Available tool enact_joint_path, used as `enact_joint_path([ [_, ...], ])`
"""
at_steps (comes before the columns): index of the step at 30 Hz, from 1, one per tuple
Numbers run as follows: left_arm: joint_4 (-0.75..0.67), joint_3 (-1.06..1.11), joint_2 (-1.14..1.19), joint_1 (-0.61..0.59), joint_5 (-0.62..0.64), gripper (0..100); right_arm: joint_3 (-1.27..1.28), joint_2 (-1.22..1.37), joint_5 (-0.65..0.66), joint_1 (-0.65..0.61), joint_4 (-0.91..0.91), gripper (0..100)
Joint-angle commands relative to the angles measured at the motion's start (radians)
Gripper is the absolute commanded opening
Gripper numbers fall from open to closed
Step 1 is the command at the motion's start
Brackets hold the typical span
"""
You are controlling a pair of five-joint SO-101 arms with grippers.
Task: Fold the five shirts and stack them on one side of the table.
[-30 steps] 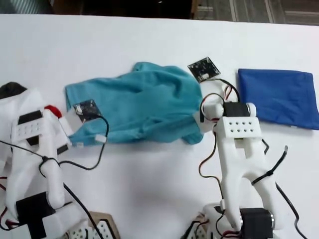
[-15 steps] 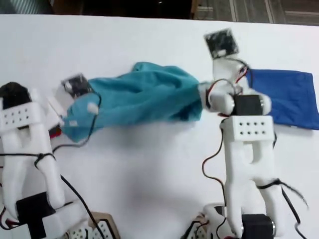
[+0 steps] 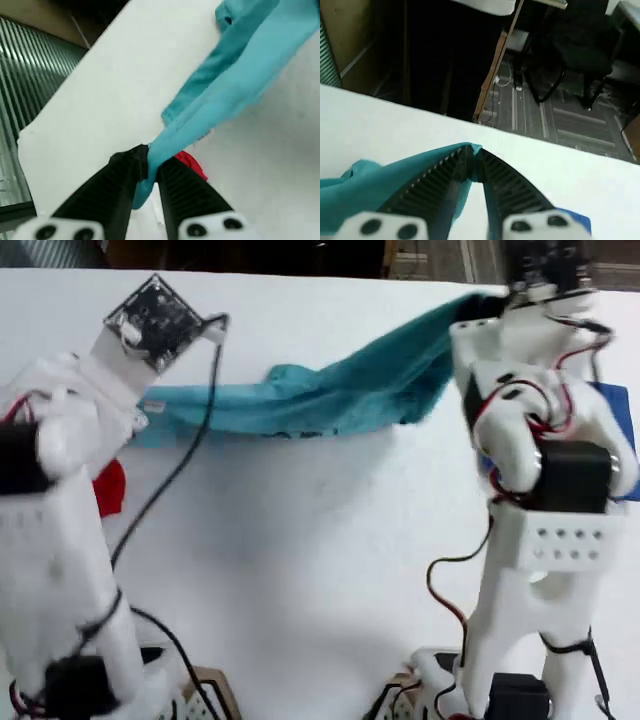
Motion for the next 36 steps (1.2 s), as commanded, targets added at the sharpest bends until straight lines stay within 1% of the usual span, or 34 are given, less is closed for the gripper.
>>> enact_joint_path([
  [1, 0.015, -0.044, -0.124, 0.048, 0.029, 3, -0.169, -0.041, -0.008, 0.044, 0.027, 2.0],
  [4, 0.015, -0.044, -0.212, 0.049, 0.058, 3, -0.322, -0.041, 0.000, 0.071, 0.097, 2.0],
  [8, -0.005, -0.039, -0.305, 0.049, 0.060, 3, -0.503, -0.041, 0.002, 0.077, 0.194, 2.0],
  [10, -0.029, -0.042, -0.341, 0.048, 0.060, 3, -0.578, -0.041, 0.002, 0.077, 0.232, 2.0],
  [14, -0.034, -0.041, -0.379, 0.048, 0.060, 3, -0.720, -0.041, 0.011, 0.084, 0.300, 2.0],
  [17, -0.034, -0.041, -0.390, 0.031, 0.055, 3, -0.798, -0.039, 0.051, 0.140, 0.314, 2.0],
  [20, -0.035, -0.012, -0.385, 0.005, 0.052, 3, -0.836, -0.039, 0.057, 0.174, 0.305, 2.0],
  [24, -0.043, 0.113, -0.390, 0.002, 0.051, 3, -0.847, -0.039, 0.057, 0.177, 0.300, 2.0],
  [28, -0.086, 0.203, -0.391, -0.002, 0.051, 3, -0.848, -0.042, 0.049, 0.177, 0.302, 2.0],
  [32, -0.087, 0.189, -0.402, -0.034, 0.052, 3, -0.844, -0.094, 0.057, 0.177, 0.308, 2.0],
  [36, -0.083, 0.183, -0.473, -0.068, 0.052, 3, -0.838, -0.153, 0.057, 0.177, 0.318, 2.0],
])
